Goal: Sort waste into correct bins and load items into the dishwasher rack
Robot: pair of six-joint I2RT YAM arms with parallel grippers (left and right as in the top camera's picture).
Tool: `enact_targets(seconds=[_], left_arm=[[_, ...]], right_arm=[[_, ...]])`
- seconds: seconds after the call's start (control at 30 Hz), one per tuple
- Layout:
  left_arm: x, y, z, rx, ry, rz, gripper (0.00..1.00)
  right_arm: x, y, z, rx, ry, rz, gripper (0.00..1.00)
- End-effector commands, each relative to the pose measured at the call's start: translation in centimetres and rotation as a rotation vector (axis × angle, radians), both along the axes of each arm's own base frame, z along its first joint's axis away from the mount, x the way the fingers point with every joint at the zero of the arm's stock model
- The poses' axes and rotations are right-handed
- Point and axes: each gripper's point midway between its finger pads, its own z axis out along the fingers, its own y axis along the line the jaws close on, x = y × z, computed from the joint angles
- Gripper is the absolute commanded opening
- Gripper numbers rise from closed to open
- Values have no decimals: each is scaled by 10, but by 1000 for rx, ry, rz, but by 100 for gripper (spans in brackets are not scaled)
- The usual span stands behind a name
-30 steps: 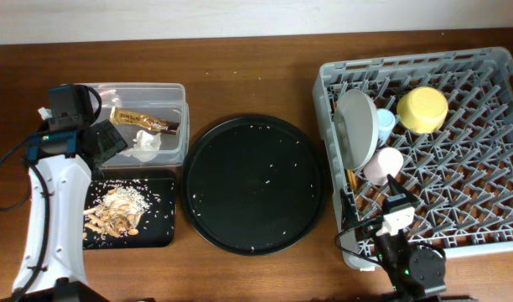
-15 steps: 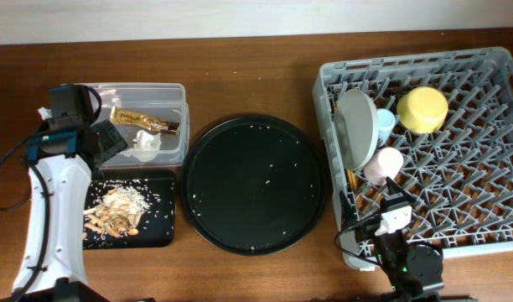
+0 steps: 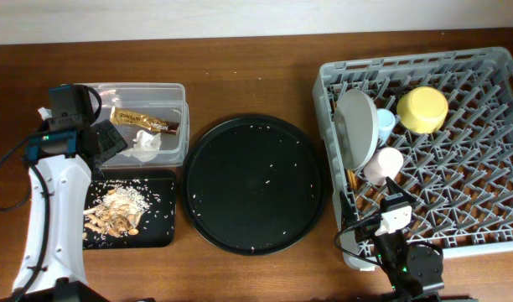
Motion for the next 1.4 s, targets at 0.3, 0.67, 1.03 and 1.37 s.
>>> enact_targets(seconds=[0.3, 0.67, 1.03, 1.37], left_arm=[[-41, -25, 131, 74, -404, -62, 100], [-121, -63, 205, 97, -744, -173, 99], [-135, -89, 52, -49, -606, -269, 99], [-93, -113, 75, -72, -1126, -391, 99]], right_arm=[[1, -5, -2, 10, 3, -24, 98], [1, -5, -2, 10, 3, -24, 98], [1, -5, -2, 10, 3, -24, 98], [1, -5, -2, 10, 3, -24, 98]])
